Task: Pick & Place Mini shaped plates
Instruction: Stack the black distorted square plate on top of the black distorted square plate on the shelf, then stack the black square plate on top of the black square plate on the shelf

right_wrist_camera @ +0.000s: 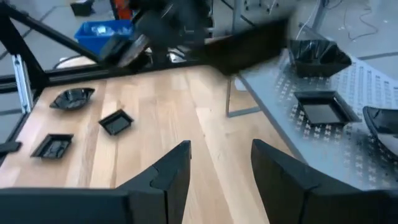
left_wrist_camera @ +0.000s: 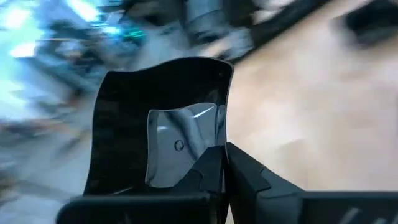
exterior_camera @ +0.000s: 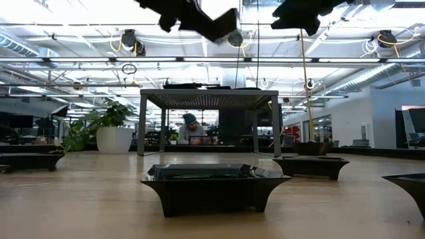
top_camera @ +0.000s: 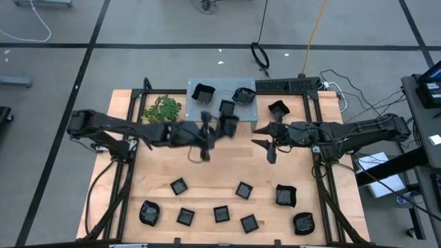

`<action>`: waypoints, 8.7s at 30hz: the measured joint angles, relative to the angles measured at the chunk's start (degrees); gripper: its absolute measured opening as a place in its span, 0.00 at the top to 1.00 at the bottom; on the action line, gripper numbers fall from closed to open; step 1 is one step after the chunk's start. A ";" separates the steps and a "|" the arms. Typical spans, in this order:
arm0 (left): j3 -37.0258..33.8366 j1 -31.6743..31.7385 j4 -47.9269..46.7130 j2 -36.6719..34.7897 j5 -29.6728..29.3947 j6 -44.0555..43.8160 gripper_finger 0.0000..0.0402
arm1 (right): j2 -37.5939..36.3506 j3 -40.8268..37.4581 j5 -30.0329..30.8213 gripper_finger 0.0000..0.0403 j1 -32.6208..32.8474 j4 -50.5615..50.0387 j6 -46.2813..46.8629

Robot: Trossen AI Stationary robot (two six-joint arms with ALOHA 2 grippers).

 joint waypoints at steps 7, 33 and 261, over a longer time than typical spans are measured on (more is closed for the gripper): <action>3.42 10.37 -9.11 -3.19 -6.44 7.40 0.97 | 0.00 0.01 6.11 0.62 -0.01 0.74 0.07; 7.06 32.36 -28.87 -2.13 17.06 8.87 0.97 | 0.00 0.01 8.58 0.62 -8.78 3.11 -15.03; 14.44 16.64 -16.77 11.03 7.35 -74.80 0.97 | -23.32 -0.01 8.53 0.61 -13.86 -2.37 -31.15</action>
